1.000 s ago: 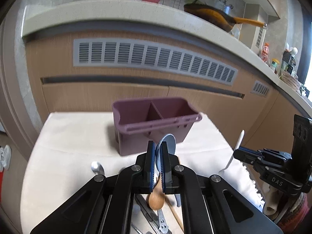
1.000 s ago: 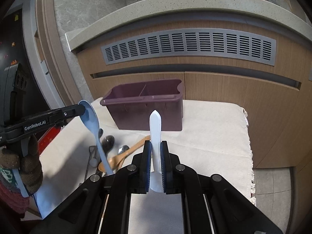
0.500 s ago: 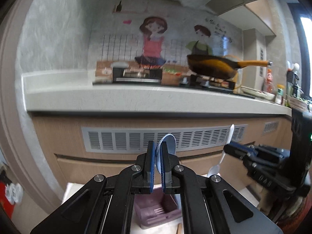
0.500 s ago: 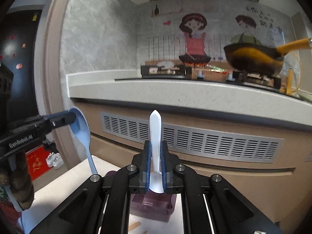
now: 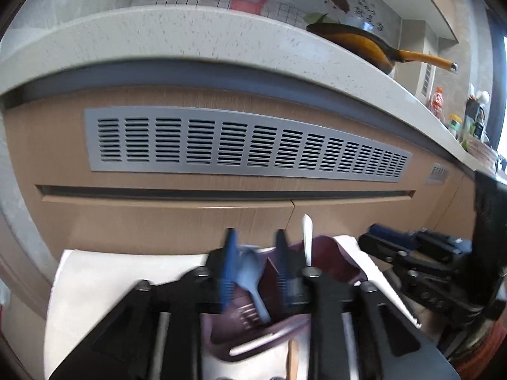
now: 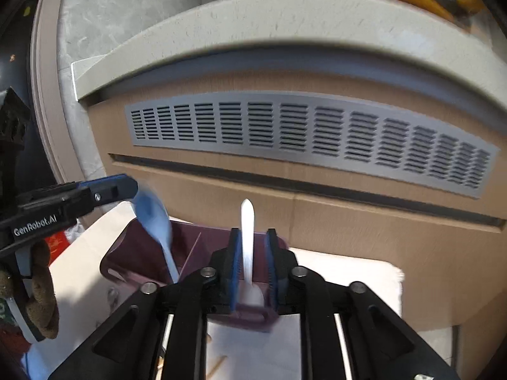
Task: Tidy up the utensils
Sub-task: 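Carry both spoons over the maroon caddy and open both tools to drop them in, then grasp a wooden chopstick with the right tool while the left tool grasps the wooden spoon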
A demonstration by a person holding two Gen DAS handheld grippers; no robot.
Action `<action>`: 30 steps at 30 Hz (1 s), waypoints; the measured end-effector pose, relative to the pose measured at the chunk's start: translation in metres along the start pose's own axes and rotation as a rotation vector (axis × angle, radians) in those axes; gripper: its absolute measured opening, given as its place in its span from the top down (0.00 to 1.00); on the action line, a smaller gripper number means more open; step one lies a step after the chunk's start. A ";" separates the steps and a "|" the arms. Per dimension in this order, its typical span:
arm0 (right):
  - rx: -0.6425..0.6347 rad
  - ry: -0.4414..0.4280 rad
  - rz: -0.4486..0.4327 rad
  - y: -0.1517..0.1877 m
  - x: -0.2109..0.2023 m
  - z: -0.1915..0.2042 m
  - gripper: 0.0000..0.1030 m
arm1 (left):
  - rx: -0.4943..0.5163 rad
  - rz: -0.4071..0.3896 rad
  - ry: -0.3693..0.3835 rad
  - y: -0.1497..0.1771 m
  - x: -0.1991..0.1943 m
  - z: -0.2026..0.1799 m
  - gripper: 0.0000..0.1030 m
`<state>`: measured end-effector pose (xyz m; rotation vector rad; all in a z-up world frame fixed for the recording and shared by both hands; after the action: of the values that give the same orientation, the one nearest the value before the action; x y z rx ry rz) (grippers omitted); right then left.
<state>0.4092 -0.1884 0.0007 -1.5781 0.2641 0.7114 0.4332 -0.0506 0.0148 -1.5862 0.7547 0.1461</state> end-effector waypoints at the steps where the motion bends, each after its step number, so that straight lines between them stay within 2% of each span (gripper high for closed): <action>1: -0.010 0.016 -0.011 0.002 -0.011 0.001 0.63 | 0.005 -0.011 -0.002 0.002 -0.010 -0.001 0.58; 3: -0.024 0.042 -0.015 0.009 -0.026 0.002 0.46 | 0.004 -0.011 -0.019 0.012 -0.025 -0.001 0.50; 4: -0.034 0.057 -0.010 0.017 -0.035 0.005 0.42 | 0.001 -0.006 -0.035 0.018 -0.030 0.001 0.49; 7: -0.051 0.058 0.059 0.046 -0.041 0.013 0.42 | -0.010 0.052 -0.085 0.052 -0.041 0.010 0.48; 11: -0.031 0.011 0.212 0.107 -0.035 0.032 0.42 | -0.043 0.183 -0.093 0.113 -0.045 0.015 0.48; 15: -0.037 0.057 0.332 0.148 -0.025 0.045 0.43 | -0.066 0.211 -0.121 0.151 -0.060 0.015 0.48; 17: 0.012 0.027 0.365 0.157 -0.021 0.051 0.47 | -0.066 0.208 -0.147 0.161 -0.068 0.016 0.48; 19: 0.061 -0.001 0.400 0.164 -0.015 0.058 0.67 | -0.067 0.210 -0.158 0.171 -0.073 0.016 0.48; 23: 0.099 -0.016 0.461 0.173 0.001 0.069 0.70 | -0.072 0.246 -0.138 0.182 -0.072 0.015 0.48; 26: 0.066 0.014 0.449 0.171 0.005 0.073 0.70 | -0.055 0.265 -0.122 0.183 -0.066 0.008 0.48; 27: 0.053 0.019 0.444 0.171 0.005 0.074 0.74 | -0.049 0.276 -0.108 0.184 -0.062 0.003 0.48; 28: 0.047 0.022 0.443 0.173 0.005 0.073 0.86 | -0.045 0.283 -0.097 0.184 -0.058 -0.001 0.48; 30: 0.042 0.010 0.445 0.174 0.004 0.067 0.92 | -0.021 0.302 -0.072 0.184 -0.050 -0.013 0.48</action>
<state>0.2959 -0.1502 -0.1427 -1.4962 0.6462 1.0319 0.2905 -0.0382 -0.1123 -1.4705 0.9354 0.4303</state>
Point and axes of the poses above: each gripper's, at about its wrist camera, not at the fingertips, and x roughly the way its jaws point, z to its left, y to its underside, the point moved 8 cm from there along x, roughly the way its jaws point, and after that the axes turned 2 degrees about z, right-handed, at the moved point
